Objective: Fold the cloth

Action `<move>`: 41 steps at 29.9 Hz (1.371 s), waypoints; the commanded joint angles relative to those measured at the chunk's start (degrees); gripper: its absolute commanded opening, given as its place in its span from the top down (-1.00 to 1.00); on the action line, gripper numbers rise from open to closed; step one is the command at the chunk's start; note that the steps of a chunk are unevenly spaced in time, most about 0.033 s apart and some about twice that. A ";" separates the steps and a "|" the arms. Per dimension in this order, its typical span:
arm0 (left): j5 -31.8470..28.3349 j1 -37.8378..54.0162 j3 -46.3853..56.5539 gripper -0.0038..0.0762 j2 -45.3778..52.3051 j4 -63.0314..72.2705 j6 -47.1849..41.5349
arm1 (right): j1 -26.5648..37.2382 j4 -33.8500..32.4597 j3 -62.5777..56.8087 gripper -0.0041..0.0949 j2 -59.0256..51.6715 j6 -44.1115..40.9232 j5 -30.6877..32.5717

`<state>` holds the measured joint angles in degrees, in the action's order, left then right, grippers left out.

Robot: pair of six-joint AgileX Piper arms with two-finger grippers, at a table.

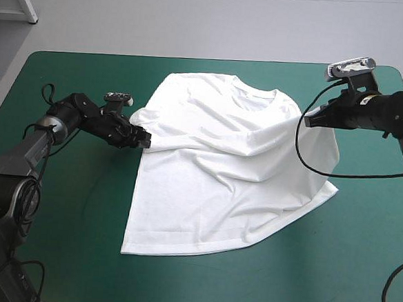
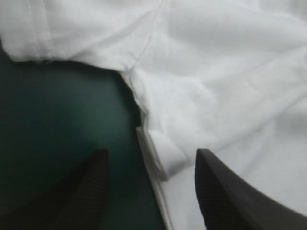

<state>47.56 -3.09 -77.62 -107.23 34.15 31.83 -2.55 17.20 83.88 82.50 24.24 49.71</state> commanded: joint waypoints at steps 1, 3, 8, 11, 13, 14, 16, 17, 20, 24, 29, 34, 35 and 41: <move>-2.63 -1.54 -1.29 -0.10 2.13 3.22 1.53 | -0.06 0.69 1.63 0.95 -1.69 0.13 -3.20; -3.41 -2.61 -1.29 -0.08 1.72 2.98 1.99 | -0.06 0.69 1.63 0.95 -1.69 0.13 -3.21; -6.08 -4.60 -1.29 0.03 0.14 2.02 1.76 | -0.06 0.69 1.63 0.95 -1.69 0.13 -3.10; -6.08 -4.60 -1.29 0.42 -0.08 2.01 1.76 | -0.06 0.57 1.63 0.95 -1.69 0.40 -2.88; -6.08 -4.60 -1.29 0.87 0.03 2.01 1.76 | -0.06 0.46 1.63 0.95 -1.69 0.40 -2.88; -6.08 -4.60 -1.29 0.85 0.14 1.90 1.88 | -0.06 0.34 1.63 0.95 -1.69 0.40 -2.88; -5.87 -4.60 -1.64 0.86 1.00 1.90 1.88 | -0.06 0.36 1.63 0.95 -1.69 0.40 -3.24; -5.73 -4.60 -1.93 0.86 1.65 1.90 1.88 | -0.06 0.36 1.63 0.95 -1.80 0.40 -3.37; -5.13 -4.60 -3.76 0.86 3.94 1.78 1.96 | -0.06 1.38 1.86 0.95 -2.47 0.40 -3.60; -3.68 -4.60 -7.26 0.86 7.86 1.22 1.96 | -0.06 3.11 3.07 0.95 -4.47 1.29 -3.97; -1.04 -4.60 -13.14 0.86 13.25 0.12 1.08 | -0.06 2.63 6.15 0.95 -7.14 1.46 -2.83; 2.23 -4.60 -19.65 0.86 17.93 -1.13 -0.16 | -0.06 2.63 8.82 0.95 -9.99 1.87 -1.15; 2.96 -4.60 -21.03 0.86 19.20 -1.64 -0.26 | -0.06 2.63 9.40 0.95 -10.96 2.13 -1.15; 5.64 -4.60 -28.35 0.86 25.47 -9.02 -4.59 | -0.06 2.44 12.39 0.95 -15.90 2.97 -1.25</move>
<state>54.75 -7.60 -101.34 -86.83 26.39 29.39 -2.55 18.79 93.11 70.46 26.41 52.38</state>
